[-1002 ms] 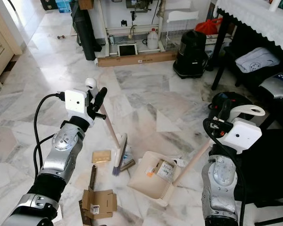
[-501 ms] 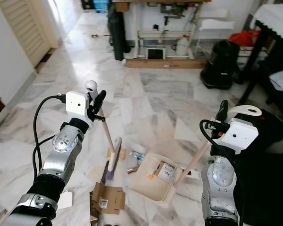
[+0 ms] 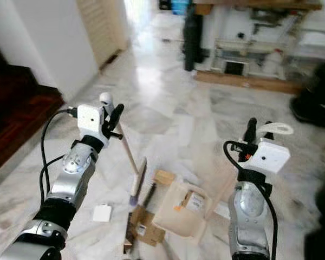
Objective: Sweep floor
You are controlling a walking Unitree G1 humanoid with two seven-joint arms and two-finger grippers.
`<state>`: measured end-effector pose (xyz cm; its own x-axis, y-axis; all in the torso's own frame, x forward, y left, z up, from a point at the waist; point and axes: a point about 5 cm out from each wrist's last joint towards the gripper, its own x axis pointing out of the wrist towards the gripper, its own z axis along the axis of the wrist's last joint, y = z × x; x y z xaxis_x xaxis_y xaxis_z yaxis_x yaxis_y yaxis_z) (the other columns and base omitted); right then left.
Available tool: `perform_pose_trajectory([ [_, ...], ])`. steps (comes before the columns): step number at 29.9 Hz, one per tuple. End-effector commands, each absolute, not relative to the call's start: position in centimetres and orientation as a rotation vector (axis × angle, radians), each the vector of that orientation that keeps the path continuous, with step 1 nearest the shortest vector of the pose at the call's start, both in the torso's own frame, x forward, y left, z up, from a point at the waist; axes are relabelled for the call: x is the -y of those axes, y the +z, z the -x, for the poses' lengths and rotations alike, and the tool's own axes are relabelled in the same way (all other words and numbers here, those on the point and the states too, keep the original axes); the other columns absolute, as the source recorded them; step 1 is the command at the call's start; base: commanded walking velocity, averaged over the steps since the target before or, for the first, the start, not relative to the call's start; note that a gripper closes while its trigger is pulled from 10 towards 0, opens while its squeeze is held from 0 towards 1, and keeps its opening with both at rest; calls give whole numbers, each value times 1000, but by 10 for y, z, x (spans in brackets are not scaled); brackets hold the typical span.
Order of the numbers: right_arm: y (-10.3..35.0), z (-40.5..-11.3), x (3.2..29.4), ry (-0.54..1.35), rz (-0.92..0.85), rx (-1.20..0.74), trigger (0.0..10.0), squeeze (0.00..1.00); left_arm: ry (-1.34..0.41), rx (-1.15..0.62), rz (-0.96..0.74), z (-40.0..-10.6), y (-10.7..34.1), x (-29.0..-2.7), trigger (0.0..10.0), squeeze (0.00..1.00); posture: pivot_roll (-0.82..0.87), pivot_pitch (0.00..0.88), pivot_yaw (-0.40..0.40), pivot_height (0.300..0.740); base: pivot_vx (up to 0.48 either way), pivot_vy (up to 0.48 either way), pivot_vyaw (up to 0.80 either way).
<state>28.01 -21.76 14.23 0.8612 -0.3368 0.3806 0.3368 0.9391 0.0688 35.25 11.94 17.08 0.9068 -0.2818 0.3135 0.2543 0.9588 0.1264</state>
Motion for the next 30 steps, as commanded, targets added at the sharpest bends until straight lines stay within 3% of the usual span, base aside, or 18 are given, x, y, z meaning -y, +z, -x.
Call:
perform_pose_trajectory([
  [1, 153, -278, 218, -361, -18, 461, 10000, 0, -286, 400, -88, -353, 183, -117, 10000, 0, 37, 0, 61, 740, 0, 0, 800],
  [30, 160, -283, 226, -333, 4, 468, 10000, 0, -233, 406, -77, -349, 176, -118, 10000, 0, 37, 0, 14, 740, 0, 0, 800],
])
